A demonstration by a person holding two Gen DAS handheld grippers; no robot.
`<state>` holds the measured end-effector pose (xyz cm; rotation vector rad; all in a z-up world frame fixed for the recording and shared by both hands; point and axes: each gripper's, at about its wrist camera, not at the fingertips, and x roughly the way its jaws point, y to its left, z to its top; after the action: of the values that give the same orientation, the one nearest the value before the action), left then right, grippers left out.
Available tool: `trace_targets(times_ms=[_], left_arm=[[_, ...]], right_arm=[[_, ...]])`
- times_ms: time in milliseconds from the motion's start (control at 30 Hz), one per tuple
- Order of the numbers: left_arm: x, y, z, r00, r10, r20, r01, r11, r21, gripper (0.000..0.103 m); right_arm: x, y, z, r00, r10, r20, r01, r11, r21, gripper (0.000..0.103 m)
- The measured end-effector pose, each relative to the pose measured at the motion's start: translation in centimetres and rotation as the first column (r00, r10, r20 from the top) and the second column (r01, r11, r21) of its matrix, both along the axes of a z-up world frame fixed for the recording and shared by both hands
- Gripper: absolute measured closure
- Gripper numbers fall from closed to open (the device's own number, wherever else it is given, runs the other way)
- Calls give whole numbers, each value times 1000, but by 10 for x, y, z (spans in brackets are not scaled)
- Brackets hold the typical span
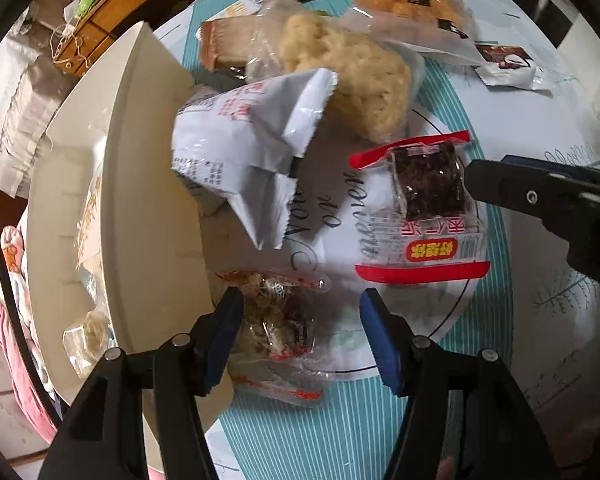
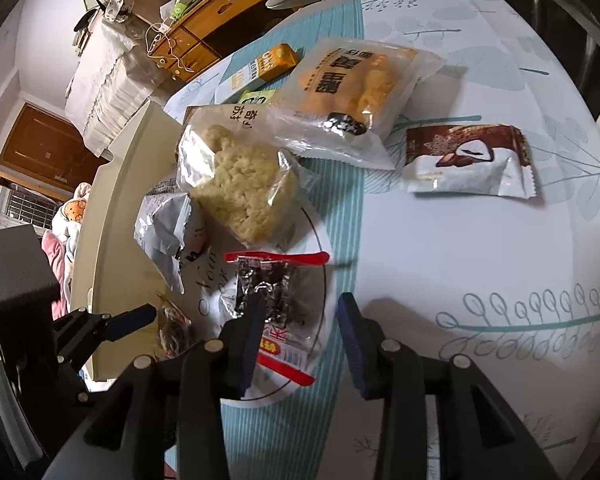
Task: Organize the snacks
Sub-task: 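Grasp small clear brown-snack bag with left tool while right tool lifts candy packet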
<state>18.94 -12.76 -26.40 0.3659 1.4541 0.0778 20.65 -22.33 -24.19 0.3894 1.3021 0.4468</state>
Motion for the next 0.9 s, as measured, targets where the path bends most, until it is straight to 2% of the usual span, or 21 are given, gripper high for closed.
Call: trace_targets(times_ms=[167, 300, 367, 433, 533, 600, 667, 767, 900], left_arm=[[3, -22, -9, 1000, 3, 4, -3, 999, 32, 44], [7, -13, -18, 998, 66, -7, -66, 997, 33, 42], [7, -15, -17, 998, 63, 5, -63, 997, 32, 42], [6, -18, -17, 998, 61, 10, -61, 998, 21, 41], [3, -19, -17, 999, 47, 19, -48, 998, 49, 41], [-2, -12, -15, 998, 58, 31, -60, 997, 53, 50], [-6, -7, -16, 995, 88, 35, -90, 994, 61, 67], [-10, -1, -15, 994, 107, 34, -108, 994, 31, 67], [-17, 0, -13, 993, 116, 31, -116, 993, 10, 67]], right_arm=[[-2, -2, 1, 1000, -3, -4, 3, 1000, 5, 65], [-2, -3, 0, 1000, 7, -1, -7, 1000, 3, 65], [-3, -2, 0, 1000, 14, 0, -14, 1000, 1, 65], [-3, 0, 0, 1000, 19, -3, -19, 1000, -5, 62], [-1, 6, -1, 1000, 27, -8, -27, 1000, -5, 54], [0, 10, -1, 1000, 29, -4, -29, 1000, -3, 49], [1, 12, -2, 1000, 29, 0, -29, 1000, 9, 46], [2, 14, -2, 1000, 29, 7, -29, 999, 24, 43], [5, 22, -5, 1000, 29, 2, -29, 1000, -2, 42]])
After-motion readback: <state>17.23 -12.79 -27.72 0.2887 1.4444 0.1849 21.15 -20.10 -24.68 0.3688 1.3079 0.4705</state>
